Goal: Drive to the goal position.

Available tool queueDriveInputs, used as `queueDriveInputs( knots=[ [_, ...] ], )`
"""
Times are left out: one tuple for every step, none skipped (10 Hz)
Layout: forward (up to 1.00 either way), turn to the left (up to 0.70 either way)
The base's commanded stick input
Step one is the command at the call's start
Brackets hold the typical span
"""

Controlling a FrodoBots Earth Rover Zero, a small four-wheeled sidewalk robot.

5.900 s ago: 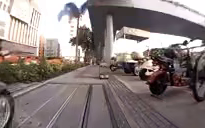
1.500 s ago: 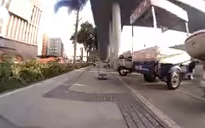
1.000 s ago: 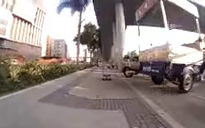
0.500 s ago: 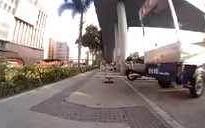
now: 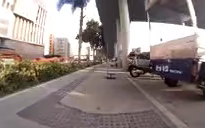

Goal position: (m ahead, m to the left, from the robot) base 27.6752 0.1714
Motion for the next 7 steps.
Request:
queueDriveInputs(
  knots=[
    [0.45,0.0],
    [0.45,0.0],
    [0.45,0.0],
    [0.45,0.0],
    [0.45,0.0],
    [0.45,0.0],
    [0.45,0.0]
  ],
)
